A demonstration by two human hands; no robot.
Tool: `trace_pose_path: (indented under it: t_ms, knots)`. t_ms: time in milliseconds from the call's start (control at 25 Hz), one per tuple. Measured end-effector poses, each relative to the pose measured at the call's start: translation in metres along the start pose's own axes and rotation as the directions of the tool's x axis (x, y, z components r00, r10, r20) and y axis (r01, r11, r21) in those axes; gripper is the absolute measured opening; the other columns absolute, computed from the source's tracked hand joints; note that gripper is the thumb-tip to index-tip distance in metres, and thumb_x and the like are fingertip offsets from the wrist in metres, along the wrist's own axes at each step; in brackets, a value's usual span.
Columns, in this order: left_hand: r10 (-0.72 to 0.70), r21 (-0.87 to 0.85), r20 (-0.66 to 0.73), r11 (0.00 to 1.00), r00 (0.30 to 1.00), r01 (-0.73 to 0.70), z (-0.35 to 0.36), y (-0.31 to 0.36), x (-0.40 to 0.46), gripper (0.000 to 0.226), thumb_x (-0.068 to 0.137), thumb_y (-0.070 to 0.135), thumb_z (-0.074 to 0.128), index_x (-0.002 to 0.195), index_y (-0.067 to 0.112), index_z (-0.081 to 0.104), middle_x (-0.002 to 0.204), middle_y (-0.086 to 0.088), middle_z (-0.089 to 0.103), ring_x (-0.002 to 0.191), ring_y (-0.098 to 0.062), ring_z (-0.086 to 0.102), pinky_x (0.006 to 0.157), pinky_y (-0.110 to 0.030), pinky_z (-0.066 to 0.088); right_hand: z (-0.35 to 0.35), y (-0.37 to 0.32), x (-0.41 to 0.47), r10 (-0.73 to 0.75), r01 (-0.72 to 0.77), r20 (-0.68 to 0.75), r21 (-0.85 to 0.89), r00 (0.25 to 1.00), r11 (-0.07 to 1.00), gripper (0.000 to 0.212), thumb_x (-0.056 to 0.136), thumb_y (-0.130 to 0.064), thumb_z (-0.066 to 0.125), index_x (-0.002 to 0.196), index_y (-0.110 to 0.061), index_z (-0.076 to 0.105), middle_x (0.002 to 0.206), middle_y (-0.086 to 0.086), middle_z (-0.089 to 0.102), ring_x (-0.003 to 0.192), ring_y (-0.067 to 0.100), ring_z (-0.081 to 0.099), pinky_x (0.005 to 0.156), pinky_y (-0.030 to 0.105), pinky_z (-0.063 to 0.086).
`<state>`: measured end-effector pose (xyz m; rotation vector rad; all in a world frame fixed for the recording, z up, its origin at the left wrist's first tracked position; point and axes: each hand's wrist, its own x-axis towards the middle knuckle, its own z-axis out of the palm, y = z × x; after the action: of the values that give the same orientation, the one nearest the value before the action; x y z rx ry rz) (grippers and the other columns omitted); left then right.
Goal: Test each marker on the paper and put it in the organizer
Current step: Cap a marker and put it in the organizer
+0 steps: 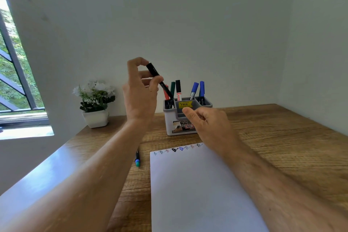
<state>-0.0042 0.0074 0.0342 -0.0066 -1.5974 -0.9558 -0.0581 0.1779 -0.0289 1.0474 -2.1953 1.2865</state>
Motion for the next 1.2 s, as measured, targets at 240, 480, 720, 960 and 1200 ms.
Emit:
trace_pose_path:
  t_ms: [240, 480, 720, 960, 1200]
  knots:
    - [-0.077, 0.206, 0.06, 0.976, 0.995, 0.063, 0.011, -0.019, 0.004, 0.044, 0.084, 0.019, 0.076, 0.112, 0.039, 0.048, 0.078, 0.011, 0.069, 0.065, 0.003, 0.066, 0.065, -0.032, 0.061, 0.004, 0.0, 0.002, -0.005, 0.005, 0.01, -0.009, 1.0, 1.0, 0.054, 0.093, -0.062, 0.042, 0.065, -0.021, 0.063, 0.067, -0.008, 0.065, 0.064, 0.001, 0.06, 0.055, 0.017, 0.041]
    - [-0.17, 0.356, 0.214, 0.931, 0.962, 0.086, 0.019, -0.037, -0.008, 0.041, 0.084, 0.019, 0.076, 0.116, 0.036, 0.056, 0.074, 0.011, 0.07, 0.065, 0.001, 0.067, 0.065, -0.027, 0.06, 0.009, 0.004, 0.006, -0.023, 0.024, 0.021, -0.049, 1.0, 0.999, 0.065, 0.091, -0.066, 0.038, 0.074, -0.014, 0.072, 0.072, 0.0, 0.071, 0.068, 0.007, 0.064, 0.06, 0.025, 0.052]
    - [-0.164, 0.486, 0.242, 0.874, 0.956, 0.027, 0.021, -0.036, -0.005, 0.043, 0.096, 0.014, 0.058, 0.137, 0.025, 0.057, 0.097, 0.001, 0.077, 0.088, -0.01, 0.07, 0.09, -0.035, 0.057, 0.011, 0.007, 0.007, -0.013, 0.016, 0.052, -0.049, 0.999, 0.999, 0.069, 0.089, -0.069, 0.037, 0.077, -0.013, 0.074, 0.074, -0.001, 0.072, 0.07, 0.006, 0.064, 0.061, 0.024, 0.051]
    - [-0.26, 0.344, 0.076, 0.913, 0.963, 0.219, -0.004, -0.011, 0.008, 0.014, 0.09, 0.013, 0.068, 0.1, 0.019, 0.077, 0.08, 0.006, 0.075, 0.075, -0.005, 0.071, 0.082, -0.034, 0.06, 0.009, 0.007, 0.006, 0.003, 0.001, 0.075, -0.048, 0.997, 0.999, 0.069, 0.088, -0.07, 0.037, 0.07, -0.014, 0.073, 0.071, -0.007, 0.071, 0.061, -0.001, 0.061, 0.055, 0.019, 0.041]
    - [-0.501, 0.463, 0.085, 0.785, 0.861, 0.411, -0.046, 0.006, 0.016, 0.012, 0.076, 0.022, 0.084, 0.072, 0.016, 0.075, 0.066, -0.001, 0.074, 0.066, -0.014, 0.073, 0.072, -0.036, 0.062, 0.004, 0.004, 0.001, -0.012, 0.018, 0.087, -0.071, 0.996, 0.997, 0.07, 0.089, -0.069, 0.039, 0.068, -0.012, 0.073, 0.064, -0.009, 0.069, 0.055, -0.012, 0.057, 0.046, 0.013, 0.034]
